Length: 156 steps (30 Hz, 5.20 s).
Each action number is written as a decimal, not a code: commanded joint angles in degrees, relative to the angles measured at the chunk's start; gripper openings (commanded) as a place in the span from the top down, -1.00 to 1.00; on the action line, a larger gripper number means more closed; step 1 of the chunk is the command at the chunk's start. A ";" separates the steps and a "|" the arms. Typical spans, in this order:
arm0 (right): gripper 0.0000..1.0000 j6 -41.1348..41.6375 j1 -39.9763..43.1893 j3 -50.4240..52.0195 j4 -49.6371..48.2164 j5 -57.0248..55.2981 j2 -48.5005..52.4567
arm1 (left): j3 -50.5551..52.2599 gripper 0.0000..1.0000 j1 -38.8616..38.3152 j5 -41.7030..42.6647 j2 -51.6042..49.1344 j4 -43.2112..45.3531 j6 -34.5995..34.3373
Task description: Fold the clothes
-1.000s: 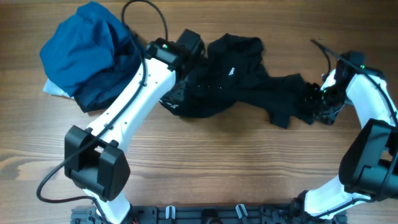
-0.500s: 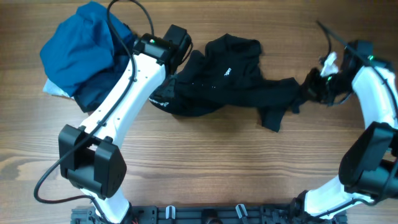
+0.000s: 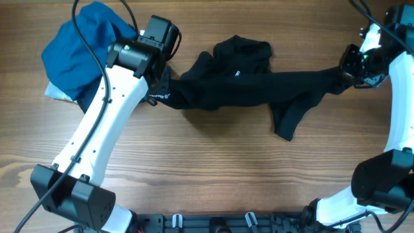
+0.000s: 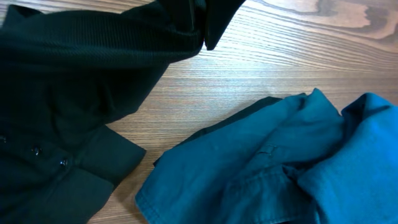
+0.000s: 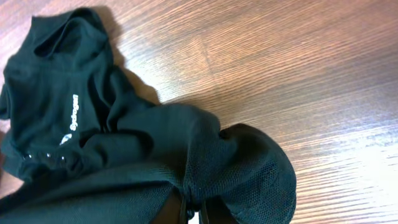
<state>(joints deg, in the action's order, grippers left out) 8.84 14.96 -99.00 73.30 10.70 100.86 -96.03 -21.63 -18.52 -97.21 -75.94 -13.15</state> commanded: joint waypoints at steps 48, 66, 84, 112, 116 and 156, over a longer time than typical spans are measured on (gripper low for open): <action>0.90 0.48 -0.63 -5.92 15.21 -1.25 -5.92 | -0.31 0.92 0.92 -5.55 7.13 -4.42 -0.35; 0.56 0.26 -3.93 5.57 -1.09 3.34 3.58 | -0.31 0.92 0.92 -4.50 4.70 2.05 0.94; 0.61 -5.86 -7.26 30.45 -38.99 15.56 5.11 | -0.31 0.92 0.92 -2.97 3.96 2.91 0.94; 0.90 3.74 -2.36 5.79 -0.76 12.72 -5.55 | -0.31 0.92 0.92 -2.99 3.96 1.70 2.71; 0.89 2.84 -2.34 5.84 1.09 8.07 -3.74 | -0.31 0.92 0.92 -2.99 3.96 1.40 3.78; 0.87 -7.19 -2.86 19.19 -14.05 22.36 15.74 | -0.31 0.89 0.92 -1.86 3.43 3.54 3.93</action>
<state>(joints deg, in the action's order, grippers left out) 2.90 12.25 -79.90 59.92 29.87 116.62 -96.01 -21.19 -21.17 -93.56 -72.58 -10.11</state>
